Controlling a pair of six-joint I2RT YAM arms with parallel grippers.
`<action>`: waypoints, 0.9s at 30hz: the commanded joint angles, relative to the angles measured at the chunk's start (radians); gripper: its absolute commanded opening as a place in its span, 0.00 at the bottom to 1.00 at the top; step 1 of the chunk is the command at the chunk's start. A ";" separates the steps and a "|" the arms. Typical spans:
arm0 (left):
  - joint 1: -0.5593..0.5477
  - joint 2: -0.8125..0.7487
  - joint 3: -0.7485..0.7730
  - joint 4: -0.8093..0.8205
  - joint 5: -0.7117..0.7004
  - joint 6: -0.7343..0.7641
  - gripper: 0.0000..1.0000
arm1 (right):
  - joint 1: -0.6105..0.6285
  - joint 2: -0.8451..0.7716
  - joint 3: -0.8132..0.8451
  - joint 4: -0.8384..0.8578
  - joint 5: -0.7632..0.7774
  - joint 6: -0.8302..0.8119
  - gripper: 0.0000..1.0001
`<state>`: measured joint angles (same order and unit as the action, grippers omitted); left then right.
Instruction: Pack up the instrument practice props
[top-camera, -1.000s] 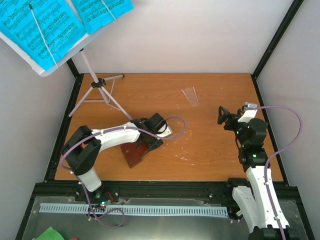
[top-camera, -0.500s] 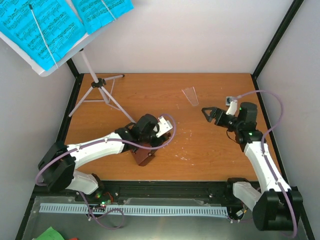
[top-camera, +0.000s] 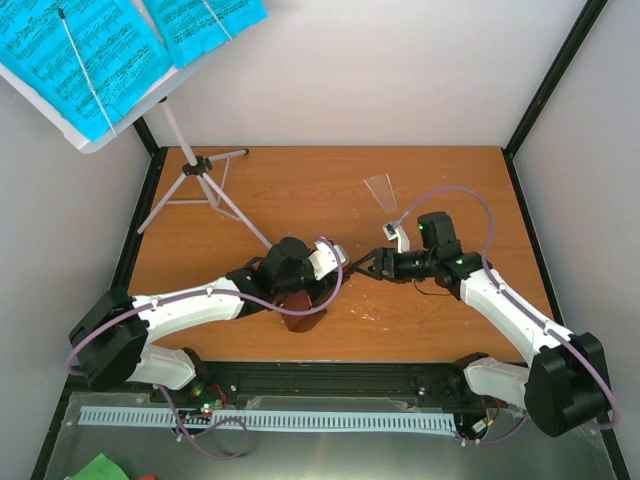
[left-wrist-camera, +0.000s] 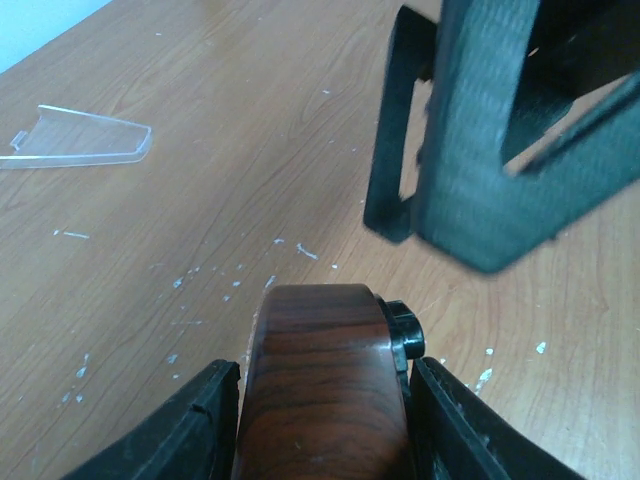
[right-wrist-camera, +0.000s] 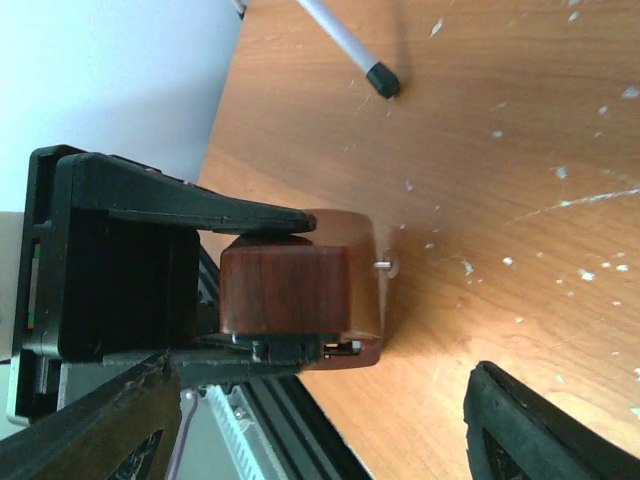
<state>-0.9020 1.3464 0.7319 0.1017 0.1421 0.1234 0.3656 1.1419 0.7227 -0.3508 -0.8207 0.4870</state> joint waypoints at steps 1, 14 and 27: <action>-0.022 -0.018 -0.006 0.102 0.028 0.000 0.35 | 0.063 0.040 0.054 -0.021 -0.012 -0.001 0.75; -0.057 -0.043 -0.024 0.125 0.023 0.001 0.36 | 0.153 0.104 0.075 0.032 0.067 0.027 0.58; -0.065 -0.077 -0.034 0.149 -0.063 0.004 0.61 | 0.184 0.079 0.137 -0.085 0.213 -0.034 0.10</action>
<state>-0.9508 1.3251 0.6945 0.1635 0.1211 0.1188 0.5339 1.2552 0.8101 -0.3710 -0.7189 0.4858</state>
